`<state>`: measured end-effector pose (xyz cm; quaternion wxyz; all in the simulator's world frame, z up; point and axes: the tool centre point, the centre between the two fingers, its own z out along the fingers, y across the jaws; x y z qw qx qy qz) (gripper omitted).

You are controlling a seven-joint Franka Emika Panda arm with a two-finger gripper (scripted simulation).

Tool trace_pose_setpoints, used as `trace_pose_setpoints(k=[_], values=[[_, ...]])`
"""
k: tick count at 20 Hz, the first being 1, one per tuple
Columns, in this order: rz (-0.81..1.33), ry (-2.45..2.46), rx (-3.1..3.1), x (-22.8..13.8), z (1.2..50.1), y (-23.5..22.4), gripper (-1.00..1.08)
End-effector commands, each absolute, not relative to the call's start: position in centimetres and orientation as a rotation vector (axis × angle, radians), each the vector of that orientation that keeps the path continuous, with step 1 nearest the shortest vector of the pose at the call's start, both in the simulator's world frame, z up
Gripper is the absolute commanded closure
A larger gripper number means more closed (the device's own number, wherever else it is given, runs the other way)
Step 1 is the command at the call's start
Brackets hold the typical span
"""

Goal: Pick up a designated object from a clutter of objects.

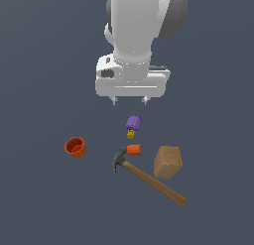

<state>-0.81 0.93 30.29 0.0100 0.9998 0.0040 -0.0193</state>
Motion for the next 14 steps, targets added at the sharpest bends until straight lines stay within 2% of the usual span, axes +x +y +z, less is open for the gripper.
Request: trace_pose_setpoints(k=[1,14], values=[[-0.060,0.013,3.121,-0.8,30.3,0.9,-0.92],[-0.105,0.023,3.110,-1.1,29.6,-0.5,-0.92]])
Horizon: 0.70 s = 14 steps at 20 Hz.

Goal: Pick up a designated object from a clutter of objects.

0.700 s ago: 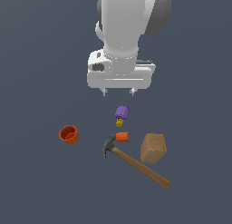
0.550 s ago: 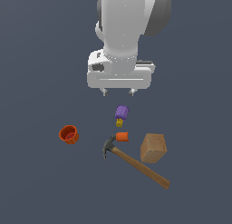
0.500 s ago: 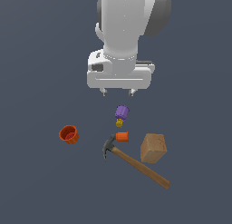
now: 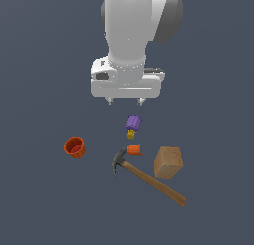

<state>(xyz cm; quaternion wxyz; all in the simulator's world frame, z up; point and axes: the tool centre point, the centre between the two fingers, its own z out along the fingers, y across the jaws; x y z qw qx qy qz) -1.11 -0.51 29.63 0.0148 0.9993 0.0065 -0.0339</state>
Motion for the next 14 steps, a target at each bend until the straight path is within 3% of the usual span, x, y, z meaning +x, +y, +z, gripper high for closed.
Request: trace_pose_setpoints(k=[1,14], values=[[-0.105,0.027,3.110,-1.1,29.6,-0.5,-0.92],[-0.109,0.290,3.074,-0.1,27.0,-0.6,-0.92]])
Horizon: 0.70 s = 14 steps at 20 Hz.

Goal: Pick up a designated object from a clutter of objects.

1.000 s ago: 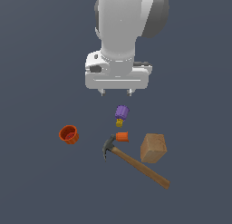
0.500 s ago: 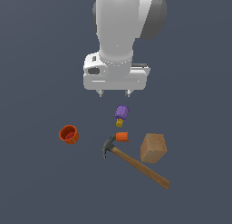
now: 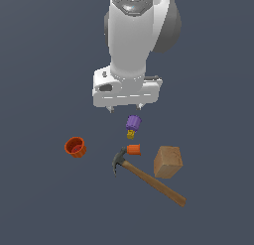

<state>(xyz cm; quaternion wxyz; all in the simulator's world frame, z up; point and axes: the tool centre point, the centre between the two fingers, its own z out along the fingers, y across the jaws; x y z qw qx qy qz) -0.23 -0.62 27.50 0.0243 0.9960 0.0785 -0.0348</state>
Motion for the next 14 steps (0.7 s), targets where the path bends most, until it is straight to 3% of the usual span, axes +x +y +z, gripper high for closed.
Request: trace_pose_setpoints(k=[1,14], values=[[-0.110,0.326,3.068,0.1,26.7,-0.6,-0.92],[-0.123,0.909,2.930,1.8,20.8,-0.5,-0.92]])
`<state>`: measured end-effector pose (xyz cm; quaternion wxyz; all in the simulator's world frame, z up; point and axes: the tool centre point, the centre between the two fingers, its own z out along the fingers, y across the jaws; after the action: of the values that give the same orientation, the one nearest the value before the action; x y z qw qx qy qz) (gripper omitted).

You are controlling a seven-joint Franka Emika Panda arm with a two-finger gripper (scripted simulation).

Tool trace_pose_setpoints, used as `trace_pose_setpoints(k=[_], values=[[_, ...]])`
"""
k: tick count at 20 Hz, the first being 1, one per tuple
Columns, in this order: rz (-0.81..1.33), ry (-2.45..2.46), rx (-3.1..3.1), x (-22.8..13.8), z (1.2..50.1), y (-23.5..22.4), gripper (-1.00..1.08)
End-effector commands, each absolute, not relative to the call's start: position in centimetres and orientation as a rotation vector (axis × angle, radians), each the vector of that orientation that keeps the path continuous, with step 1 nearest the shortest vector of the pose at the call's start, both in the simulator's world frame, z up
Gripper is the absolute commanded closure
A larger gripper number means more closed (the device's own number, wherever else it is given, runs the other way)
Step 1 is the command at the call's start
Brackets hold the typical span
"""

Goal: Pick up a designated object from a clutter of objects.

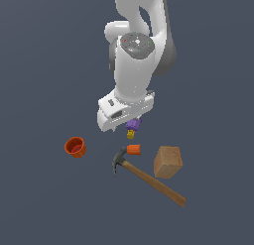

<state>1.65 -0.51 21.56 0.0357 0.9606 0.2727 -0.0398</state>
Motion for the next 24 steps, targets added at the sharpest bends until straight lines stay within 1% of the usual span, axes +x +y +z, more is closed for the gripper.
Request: trace_pose_setpoints(k=[1,13,24], values=[[-0.123,0.955,2.915,2.0,20.4,-0.4,-0.92],[-0.111,1.493,2.701,3.0,15.0,0.5,-0.92],[-0.058,1.941,2.443,3.5,10.5,2.0,-0.92]])
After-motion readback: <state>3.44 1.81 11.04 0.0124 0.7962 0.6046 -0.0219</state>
